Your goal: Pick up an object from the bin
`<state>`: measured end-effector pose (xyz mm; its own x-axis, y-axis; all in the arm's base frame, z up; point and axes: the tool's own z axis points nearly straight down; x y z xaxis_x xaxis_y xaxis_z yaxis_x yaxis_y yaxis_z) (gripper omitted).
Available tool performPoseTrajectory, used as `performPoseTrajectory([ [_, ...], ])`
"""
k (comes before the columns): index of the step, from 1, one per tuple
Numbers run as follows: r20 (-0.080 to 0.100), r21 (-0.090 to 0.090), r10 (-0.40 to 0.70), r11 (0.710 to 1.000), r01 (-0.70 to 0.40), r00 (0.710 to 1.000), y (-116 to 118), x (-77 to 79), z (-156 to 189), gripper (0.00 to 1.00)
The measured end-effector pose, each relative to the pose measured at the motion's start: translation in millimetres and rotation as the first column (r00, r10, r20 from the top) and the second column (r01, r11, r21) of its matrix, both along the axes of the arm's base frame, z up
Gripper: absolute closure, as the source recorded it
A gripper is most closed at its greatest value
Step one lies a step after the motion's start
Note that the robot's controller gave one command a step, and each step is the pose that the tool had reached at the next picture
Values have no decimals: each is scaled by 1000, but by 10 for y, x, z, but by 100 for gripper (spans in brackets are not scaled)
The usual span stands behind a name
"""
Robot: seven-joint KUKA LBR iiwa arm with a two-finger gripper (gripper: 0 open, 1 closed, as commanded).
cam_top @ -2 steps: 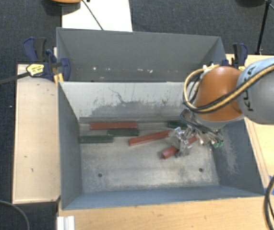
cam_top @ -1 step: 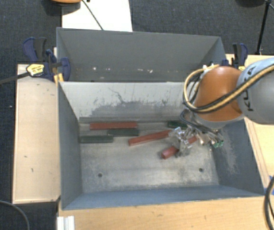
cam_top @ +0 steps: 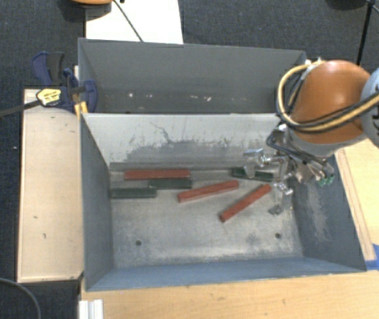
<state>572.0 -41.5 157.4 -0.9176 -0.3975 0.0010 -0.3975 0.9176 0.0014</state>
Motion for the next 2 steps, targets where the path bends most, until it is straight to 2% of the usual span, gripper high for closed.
performPoseTrajectory([
  [1, 14, -2, 4, 1000, -4, 1000, -62, 45, 583, 0],
  [2, 10, -1, 56, 998, -56, 998, 113, -1, -10, 0],
])
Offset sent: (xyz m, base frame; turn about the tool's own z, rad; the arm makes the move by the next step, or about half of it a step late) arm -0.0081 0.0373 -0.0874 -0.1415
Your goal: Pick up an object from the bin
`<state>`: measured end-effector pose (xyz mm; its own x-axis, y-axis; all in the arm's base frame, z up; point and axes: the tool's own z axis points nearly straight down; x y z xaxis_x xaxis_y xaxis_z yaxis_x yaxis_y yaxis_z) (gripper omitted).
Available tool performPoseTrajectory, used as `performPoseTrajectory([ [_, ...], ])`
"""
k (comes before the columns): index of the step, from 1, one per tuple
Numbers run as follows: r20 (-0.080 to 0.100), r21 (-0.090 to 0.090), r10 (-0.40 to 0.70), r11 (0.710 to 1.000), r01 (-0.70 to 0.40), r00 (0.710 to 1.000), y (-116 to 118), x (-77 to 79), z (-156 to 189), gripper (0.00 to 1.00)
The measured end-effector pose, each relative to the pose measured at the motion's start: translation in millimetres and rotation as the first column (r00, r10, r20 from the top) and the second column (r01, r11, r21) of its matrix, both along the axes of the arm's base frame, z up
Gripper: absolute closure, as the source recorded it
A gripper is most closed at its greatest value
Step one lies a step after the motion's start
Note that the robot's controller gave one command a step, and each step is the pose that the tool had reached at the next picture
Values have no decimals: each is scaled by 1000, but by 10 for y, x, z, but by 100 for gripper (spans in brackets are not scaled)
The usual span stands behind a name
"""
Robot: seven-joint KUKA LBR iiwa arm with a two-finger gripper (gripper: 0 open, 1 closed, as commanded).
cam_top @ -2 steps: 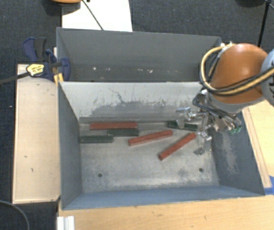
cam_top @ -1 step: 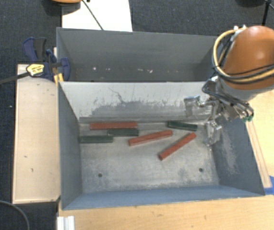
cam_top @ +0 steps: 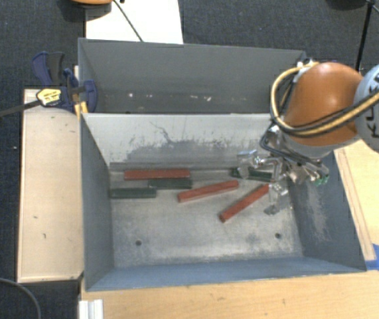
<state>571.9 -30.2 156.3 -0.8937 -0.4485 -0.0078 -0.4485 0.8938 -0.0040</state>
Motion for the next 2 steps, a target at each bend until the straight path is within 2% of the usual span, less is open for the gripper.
performPoseTrajectory([
  [1, -2, 1, -13, 1000, 13, 1000, 8, 10, -678, 0],
  [2, -6, 1, 55, 998, -55, 998, 267, -91, -856, 100],
])
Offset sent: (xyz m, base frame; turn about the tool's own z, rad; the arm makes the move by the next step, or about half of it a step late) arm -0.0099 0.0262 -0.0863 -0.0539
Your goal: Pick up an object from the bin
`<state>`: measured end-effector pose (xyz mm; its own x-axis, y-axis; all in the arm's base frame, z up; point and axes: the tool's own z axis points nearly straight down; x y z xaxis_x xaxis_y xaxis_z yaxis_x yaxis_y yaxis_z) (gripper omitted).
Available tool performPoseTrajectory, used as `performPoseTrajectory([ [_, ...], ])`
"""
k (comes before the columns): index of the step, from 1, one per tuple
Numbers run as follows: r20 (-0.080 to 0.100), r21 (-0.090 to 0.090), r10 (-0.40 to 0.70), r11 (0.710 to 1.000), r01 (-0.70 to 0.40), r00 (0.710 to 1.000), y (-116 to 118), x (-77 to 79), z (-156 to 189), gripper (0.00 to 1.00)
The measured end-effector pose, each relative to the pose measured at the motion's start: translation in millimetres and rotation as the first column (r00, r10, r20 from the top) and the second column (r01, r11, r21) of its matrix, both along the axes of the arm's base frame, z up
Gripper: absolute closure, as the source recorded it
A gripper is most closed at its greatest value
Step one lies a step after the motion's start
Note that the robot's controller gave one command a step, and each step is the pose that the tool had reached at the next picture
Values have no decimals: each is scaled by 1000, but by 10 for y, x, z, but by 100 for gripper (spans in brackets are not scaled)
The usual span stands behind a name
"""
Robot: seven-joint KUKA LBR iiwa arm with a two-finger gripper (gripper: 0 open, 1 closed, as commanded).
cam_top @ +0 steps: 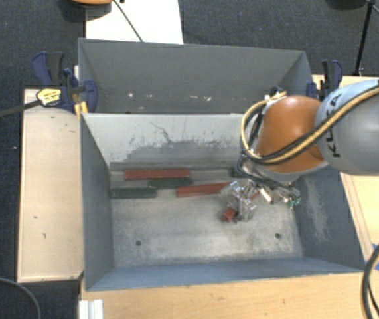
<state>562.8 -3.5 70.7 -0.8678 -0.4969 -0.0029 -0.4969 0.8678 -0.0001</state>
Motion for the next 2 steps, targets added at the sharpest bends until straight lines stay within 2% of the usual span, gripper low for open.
performPoseTrajectory([
  [1, 0, 0, 1, 1000, -1, 1000, 0, 0, 0, 100],
  [2, 5, 0, -16, 1000, 16, 1000, 16, -220, 1737, 100],
])
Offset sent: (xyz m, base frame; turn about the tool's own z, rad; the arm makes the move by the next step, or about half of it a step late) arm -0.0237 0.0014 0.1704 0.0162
